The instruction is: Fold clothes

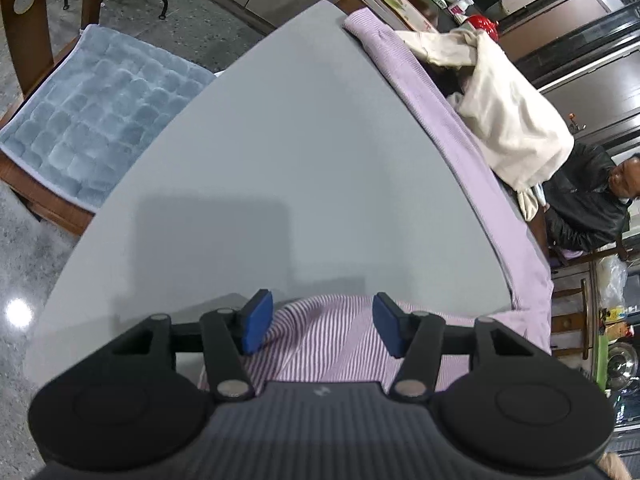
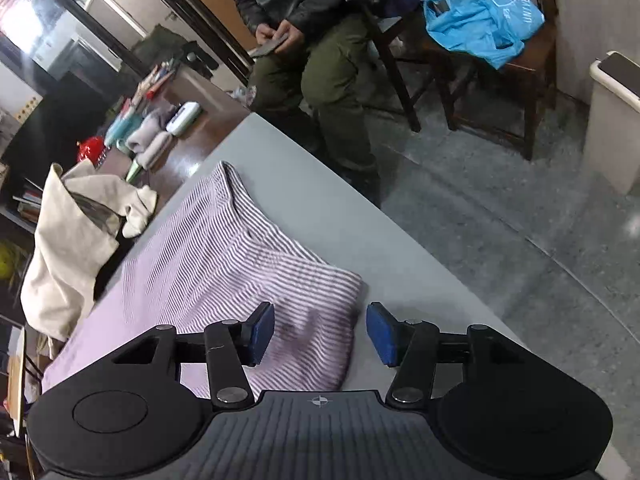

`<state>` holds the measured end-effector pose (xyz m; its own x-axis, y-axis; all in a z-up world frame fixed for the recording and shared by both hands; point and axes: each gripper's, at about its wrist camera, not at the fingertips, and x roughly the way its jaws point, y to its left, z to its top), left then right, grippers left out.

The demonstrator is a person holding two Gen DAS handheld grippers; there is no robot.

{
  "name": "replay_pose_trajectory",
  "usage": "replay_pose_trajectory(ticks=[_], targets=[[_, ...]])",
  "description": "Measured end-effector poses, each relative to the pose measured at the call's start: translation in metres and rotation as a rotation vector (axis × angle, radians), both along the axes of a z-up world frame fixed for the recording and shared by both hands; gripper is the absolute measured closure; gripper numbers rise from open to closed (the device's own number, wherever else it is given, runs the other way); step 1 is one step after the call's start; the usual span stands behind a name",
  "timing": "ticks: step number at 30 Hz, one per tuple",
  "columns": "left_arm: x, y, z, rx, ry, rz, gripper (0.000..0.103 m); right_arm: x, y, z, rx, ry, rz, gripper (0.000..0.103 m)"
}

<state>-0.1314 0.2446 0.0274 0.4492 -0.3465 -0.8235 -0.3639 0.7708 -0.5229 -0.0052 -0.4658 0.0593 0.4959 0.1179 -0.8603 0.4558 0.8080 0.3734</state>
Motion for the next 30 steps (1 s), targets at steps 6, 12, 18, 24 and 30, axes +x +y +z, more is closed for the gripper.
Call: replay_pose_trajectory(ticks=[6, 12, 18, 24, 30], targets=[[-0.027, -0.032, 0.001, 0.050, 0.030, 0.003, 0.047, 0.005, 0.007, 0.007, -0.118, 0.052, 0.067, 0.097], [-0.043, -0.045, 0.000, 0.084, 0.049, 0.037, 0.047, -0.027, -0.023, 0.010, -0.156, 0.094, 0.048, 0.097], [-0.061, -0.043, 0.020, 0.136, 0.014, 0.102, 0.047, -0.041, -0.043, 0.027, -0.068, 0.000, 0.110, 0.095], [-0.100, -0.028, 0.041, 0.072, -0.062, 0.209, 0.044, -0.052, -0.030, 0.053, -0.102, -0.118, 0.197, 0.093], [-0.136, -0.042, 0.021, -0.076, -0.041, 0.278, 0.044, -0.052, -0.001, 0.065, -0.153, -0.184, 0.302, 0.093]])
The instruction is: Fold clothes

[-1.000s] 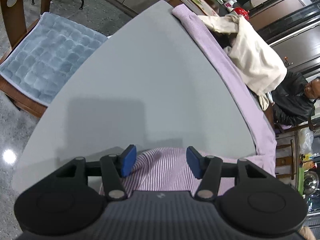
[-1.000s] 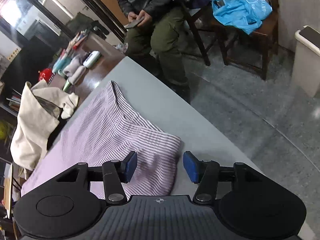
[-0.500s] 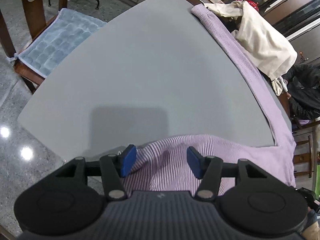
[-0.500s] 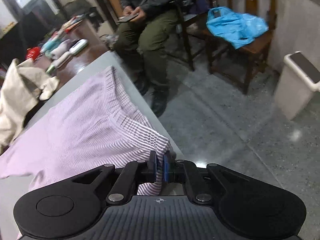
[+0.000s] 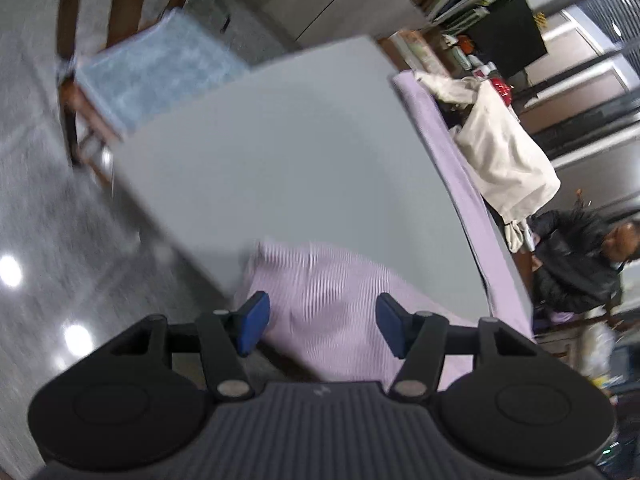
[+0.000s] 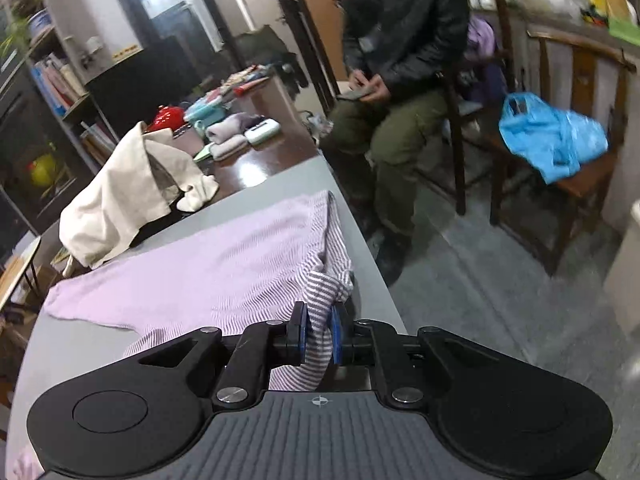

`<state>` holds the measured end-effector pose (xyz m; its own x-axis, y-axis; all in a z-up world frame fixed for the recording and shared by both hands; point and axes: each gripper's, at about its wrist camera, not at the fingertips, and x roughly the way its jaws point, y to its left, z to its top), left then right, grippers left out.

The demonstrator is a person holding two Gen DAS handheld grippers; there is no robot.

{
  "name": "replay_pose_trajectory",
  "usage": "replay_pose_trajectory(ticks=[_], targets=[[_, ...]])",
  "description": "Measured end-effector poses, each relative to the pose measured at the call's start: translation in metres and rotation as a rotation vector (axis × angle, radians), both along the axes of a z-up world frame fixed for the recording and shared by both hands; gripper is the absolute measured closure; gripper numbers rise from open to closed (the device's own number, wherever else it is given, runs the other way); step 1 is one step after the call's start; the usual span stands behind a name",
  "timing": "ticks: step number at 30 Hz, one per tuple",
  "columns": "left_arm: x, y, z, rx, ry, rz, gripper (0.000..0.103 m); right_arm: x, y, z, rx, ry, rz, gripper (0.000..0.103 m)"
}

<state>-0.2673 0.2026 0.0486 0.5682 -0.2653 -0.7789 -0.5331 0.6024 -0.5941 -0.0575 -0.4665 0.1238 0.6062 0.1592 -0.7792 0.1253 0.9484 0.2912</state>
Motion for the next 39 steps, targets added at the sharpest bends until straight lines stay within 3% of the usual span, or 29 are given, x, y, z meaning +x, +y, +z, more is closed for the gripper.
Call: replay_pose_trajectory(ticks=[4, 9, 11, 12, 17, 23, 27, 28, 29, 32, 39], targets=[[-0.016, -0.005, -0.028, -0.070, 0.065, 0.101, 0.044, 0.004, 0.019, -0.002, -0.012, 0.003, 0.081, 0.093], [-0.017, 0.000, -0.045, -0.120, 0.046, 0.202, 0.047, 0.007, 0.029, -0.009, -0.031, 0.020, 0.114, 0.092], [-0.013, 0.001, -0.054, -0.116, 0.076, 0.219, 0.068, 0.005, 0.029, -0.011, -0.035, 0.025, 0.113, 0.092], [-0.012, 0.001, -0.057, -0.114, 0.091, 0.218, 0.097, 0.004, 0.029, -0.012, -0.035, 0.026, 0.109, 0.092], [-0.015, -0.001, -0.029, -0.070, 0.043, 0.206, 0.097, 0.002, 0.019, -0.012, -0.027, 0.026, 0.067, 0.092], [-0.004, 0.007, 0.028, 0.015, -0.038, 0.245, 0.097, -0.007, -0.007, -0.029, 0.014, 0.082, -0.098, 0.092], [0.028, 0.016, 0.041, 0.060, -0.038, 0.257, 0.097, -0.017, -0.017, -0.025, 0.005, 0.026, -0.141, 0.065], [0.035, 0.017, 0.040, 0.060, -0.030, 0.255, 0.097, -0.020, -0.021, -0.024, 0.016, 0.008, -0.169, 0.047], [0.040, 0.018, 0.038, 0.055, -0.024, 0.252, 0.097, -0.022, -0.026, -0.023, 0.032, 0.002, -0.191, 0.036], [0.051, 0.018, 0.030, 0.050, 0.004, 0.242, 0.097, -0.026, -0.044, -0.020, 0.114, 0.015, -0.218, 0.035], [0.062, 0.028, 0.014, 0.035, 0.062, 0.243, 0.096, -0.023, -0.047, -0.035, 0.275, 0.197, -0.211, 0.035]])
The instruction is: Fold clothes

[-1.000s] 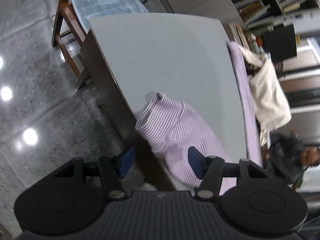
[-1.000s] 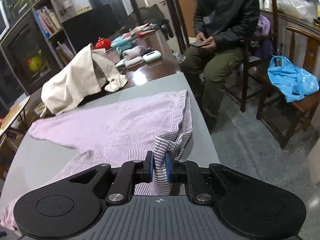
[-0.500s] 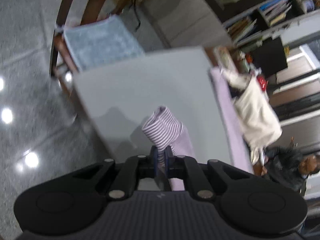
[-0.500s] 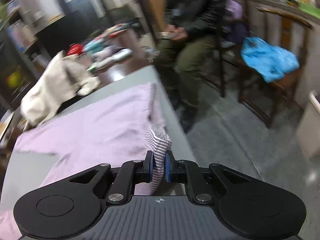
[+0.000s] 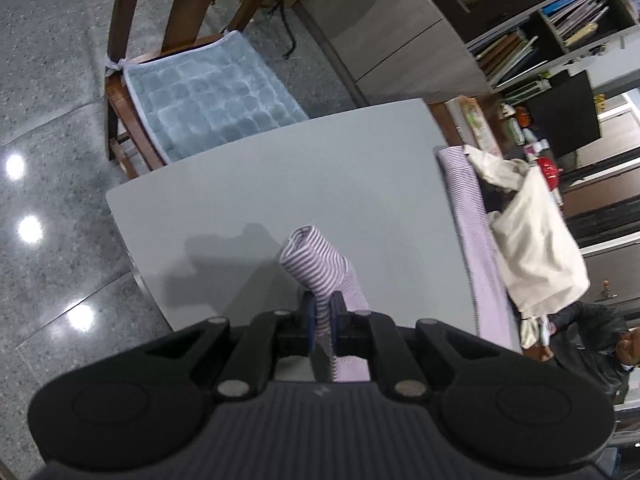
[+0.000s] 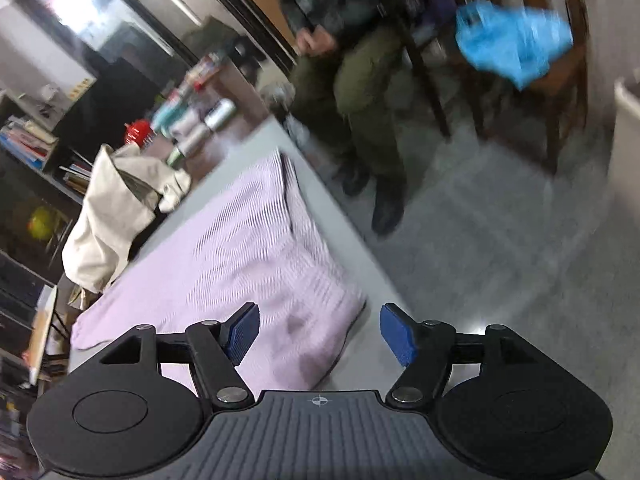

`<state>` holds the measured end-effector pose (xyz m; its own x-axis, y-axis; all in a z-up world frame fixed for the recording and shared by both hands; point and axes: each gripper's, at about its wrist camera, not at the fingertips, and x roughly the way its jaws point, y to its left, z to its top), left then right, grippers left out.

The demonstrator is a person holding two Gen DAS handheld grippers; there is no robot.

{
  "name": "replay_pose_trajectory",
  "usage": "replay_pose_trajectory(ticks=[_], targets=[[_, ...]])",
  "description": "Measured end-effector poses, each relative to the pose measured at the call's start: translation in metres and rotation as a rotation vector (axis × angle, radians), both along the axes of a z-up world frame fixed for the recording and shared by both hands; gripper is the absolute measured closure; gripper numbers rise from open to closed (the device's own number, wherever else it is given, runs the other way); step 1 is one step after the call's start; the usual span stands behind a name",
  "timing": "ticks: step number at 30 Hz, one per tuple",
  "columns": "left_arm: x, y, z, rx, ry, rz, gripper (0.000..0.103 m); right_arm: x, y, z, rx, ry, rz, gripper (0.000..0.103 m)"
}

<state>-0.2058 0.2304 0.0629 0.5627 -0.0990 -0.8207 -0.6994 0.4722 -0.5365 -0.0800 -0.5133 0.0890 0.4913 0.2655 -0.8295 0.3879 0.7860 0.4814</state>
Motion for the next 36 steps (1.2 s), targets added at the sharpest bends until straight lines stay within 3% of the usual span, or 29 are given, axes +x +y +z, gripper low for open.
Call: replay_pose_trajectory(ticks=[3, 4, 5, 7, 16, 22, 29, 33, 36], targets=[[0.006, 0.005, 0.000, 0.005, 0.007, -0.011, 0.096, 0.003, 0.007, -0.007, -0.019, 0.029, -0.014, 0.039], [0.008, 0.006, 0.000, 0.011, 0.014, -0.006, 0.096, 0.003, 0.010, -0.009, -0.028, 0.020, -0.014, 0.086], [0.010, 0.007, 0.000, 0.017, 0.021, -0.001, 0.096, 0.006, 0.013, -0.012, -0.029, 0.029, -0.001, 0.103], [0.014, 0.010, -0.001, 0.027, 0.035, 0.012, 0.097, 0.012, 0.024, -0.016, -0.067, 0.061, 0.028, 0.103], [0.050, 0.035, 0.004, -0.052, -0.028, 0.061, 0.097, 0.033, 0.022, 0.031, -0.027, -0.103, -0.112, 0.103], [0.094, 0.047, -0.006, -0.072, -0.027, 0.005, 0.097, 0.057, 0.049, 0.039, -0.063, -0.156, -0.168, 0.103], [0.108, 0.057, -0.026, -0.089, 0.025, -0.042, 0.096, 0.039, 0.062, 0.036, -0.145, -0.112, -0.229, 0.103], [0.105, 0.047, -0.035, -0.020, 0.119, -0.124, 0.096, 0.023, 0.062, 0.030, -0.196, -0.048, -0.244, 0.103], [0.104, 0.044, -0.034, -0.024, 0.107, -0.128, 0.096, 0.023, 0.064, 0.033, -0.193, -0.061, -0.242, 0.103]])
